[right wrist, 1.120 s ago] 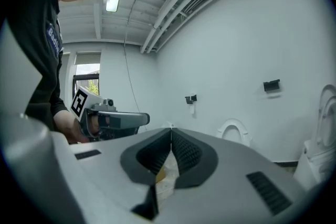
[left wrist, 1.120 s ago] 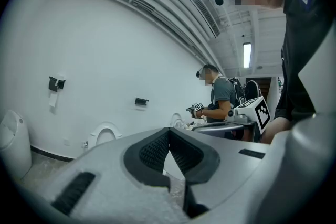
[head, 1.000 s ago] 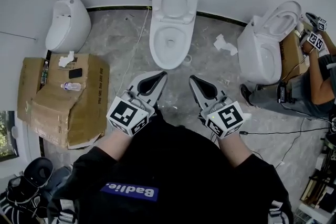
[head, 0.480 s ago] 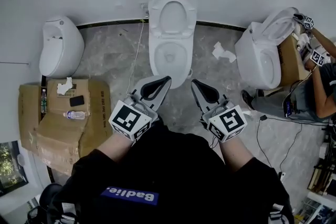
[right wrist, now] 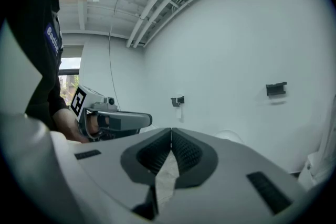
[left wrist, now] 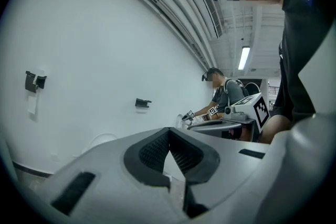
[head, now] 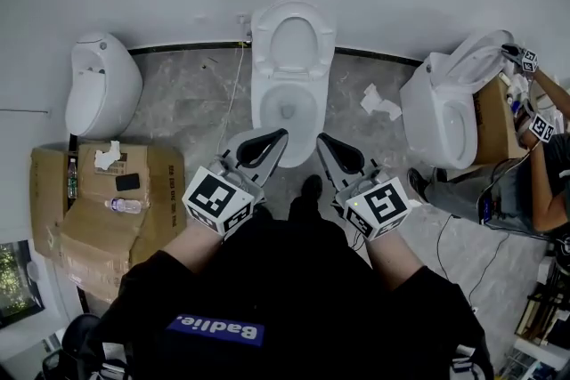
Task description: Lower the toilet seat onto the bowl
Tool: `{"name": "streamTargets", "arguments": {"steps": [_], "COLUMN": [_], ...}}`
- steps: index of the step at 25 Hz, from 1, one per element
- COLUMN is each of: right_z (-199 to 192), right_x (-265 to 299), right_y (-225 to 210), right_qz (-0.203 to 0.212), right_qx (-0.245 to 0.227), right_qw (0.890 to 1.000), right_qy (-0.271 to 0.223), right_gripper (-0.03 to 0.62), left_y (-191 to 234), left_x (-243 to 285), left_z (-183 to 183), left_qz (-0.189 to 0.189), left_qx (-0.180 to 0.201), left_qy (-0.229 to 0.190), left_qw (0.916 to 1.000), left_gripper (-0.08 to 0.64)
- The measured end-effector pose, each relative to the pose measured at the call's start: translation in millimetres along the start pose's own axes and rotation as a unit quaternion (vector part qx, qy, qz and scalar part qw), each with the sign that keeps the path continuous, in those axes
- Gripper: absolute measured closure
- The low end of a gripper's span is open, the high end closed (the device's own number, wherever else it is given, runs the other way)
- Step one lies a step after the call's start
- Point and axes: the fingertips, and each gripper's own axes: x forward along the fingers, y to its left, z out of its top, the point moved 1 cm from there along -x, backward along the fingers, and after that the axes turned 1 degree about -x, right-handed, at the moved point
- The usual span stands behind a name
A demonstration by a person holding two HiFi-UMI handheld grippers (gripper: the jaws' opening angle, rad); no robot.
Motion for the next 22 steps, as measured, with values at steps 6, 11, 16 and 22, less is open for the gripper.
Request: {"name": "streamTargets", "arguments": {"steps": [6,11,16,22], "right_z": [2.6,-0.8,-3.5,1.6], "right_x": [22.7,44.4,65.2,95.8], "right_y": [-54.0,-100.7,-118.6,-128.0], "right_qz": [0.03,0.046,0.048,0.026], "right_qx": [-0.003,0.005,0.009,0.001], "right_qw": [1.0,0.999,0.999,0.999], "right_qy": [0.001,0.004,0.014,0.023], "right_gripper": [0.565,0.565,0.565,0.565], "left_y": [26.4,54.2,77.8,114.1], "left_x": [48.3,84.6,100.4,101.5], "left_z": [3.2,5.5,6.1,11.1], "left_qz": [0.021,0.06,0.074,0.072], "left_qx": [-0.001,0.002,0.004,0.009], "left_qy": [0.0,0.003,0.012,0.015], "left_qw": [0.9998,0.9982,0.9972,0.9973], "left_gripper": [0.543,0.543,0.543,0.543]}}
